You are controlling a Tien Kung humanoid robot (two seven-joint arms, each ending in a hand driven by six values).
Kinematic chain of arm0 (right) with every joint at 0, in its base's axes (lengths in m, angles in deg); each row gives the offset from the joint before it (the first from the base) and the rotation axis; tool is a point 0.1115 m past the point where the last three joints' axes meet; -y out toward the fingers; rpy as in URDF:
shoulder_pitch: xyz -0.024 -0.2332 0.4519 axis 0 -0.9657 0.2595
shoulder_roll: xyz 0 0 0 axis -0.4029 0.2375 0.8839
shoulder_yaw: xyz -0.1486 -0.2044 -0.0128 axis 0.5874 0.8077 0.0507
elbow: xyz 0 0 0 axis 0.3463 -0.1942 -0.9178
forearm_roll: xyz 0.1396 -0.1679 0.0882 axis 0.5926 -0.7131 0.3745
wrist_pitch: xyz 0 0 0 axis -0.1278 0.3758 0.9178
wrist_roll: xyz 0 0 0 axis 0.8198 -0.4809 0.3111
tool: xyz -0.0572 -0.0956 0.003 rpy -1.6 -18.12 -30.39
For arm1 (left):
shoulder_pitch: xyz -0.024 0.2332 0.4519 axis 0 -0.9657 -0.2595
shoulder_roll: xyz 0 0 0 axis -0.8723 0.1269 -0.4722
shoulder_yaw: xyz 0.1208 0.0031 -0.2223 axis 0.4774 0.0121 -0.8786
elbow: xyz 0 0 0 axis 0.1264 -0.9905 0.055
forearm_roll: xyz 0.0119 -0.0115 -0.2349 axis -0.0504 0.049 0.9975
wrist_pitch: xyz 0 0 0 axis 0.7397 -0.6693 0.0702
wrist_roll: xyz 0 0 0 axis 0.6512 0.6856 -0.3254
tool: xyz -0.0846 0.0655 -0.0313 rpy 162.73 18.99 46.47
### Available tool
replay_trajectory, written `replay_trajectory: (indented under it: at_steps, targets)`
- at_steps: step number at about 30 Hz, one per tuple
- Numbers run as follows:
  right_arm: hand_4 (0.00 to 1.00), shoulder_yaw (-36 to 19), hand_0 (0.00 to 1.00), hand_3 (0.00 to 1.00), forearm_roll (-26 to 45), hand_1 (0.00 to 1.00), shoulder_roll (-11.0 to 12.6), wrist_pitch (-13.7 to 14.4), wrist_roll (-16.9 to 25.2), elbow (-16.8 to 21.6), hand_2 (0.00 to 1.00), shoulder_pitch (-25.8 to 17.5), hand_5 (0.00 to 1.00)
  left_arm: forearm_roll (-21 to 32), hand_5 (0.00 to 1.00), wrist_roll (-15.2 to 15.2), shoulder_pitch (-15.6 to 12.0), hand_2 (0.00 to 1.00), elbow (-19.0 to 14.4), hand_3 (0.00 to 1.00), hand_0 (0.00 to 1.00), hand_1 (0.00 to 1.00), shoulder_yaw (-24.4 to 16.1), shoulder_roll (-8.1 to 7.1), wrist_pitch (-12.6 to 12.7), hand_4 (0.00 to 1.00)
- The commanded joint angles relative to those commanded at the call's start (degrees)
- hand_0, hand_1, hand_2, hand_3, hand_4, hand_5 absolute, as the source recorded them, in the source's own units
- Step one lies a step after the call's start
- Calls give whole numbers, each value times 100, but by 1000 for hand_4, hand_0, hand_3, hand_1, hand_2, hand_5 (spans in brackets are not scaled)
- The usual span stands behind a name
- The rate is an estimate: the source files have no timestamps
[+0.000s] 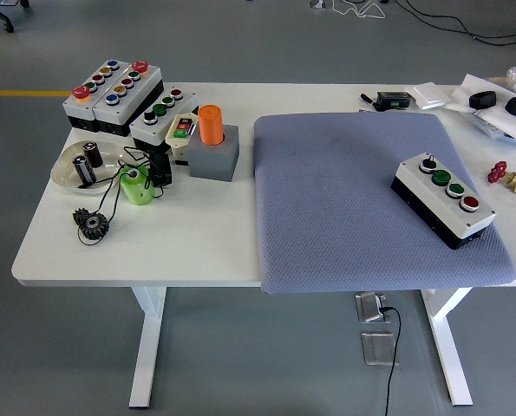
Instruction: Pick up the button,place it on the desk,press the button,press the button
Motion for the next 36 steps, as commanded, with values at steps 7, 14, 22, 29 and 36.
replay_trajectory:
  at_steps: [7,14,22,29,36]
  targets:
    - [998,42,998,988,-629,949,44,-233,-521,82,995,-10,253,23,998,5,-11,752,0,558,669,728,18,0,0,347]
    - [985,142,998,998,-1446,961,90,-153,-1032,166,998,40,224,78,998,-21,20,752,0,554,669,728,-3,0,-10,349]
    - [998,572,998,998,-2113,964,135,-117,-1709,242,998,238,323,238,993,-80,45,752,0,554,669,729,76,0,-8,350]
    - [956,1108,998,998,-2340,967,173,-173,-2031,254,998,548,366,218,991,-77,85,752,0,553,669,728,59,0,9,351]
    - [884,1568,998,998,-2736,966,188,-295,-2368,280,998,785,360,288,988,-93,97,752,0,552,668,728,120,0,-11,351]
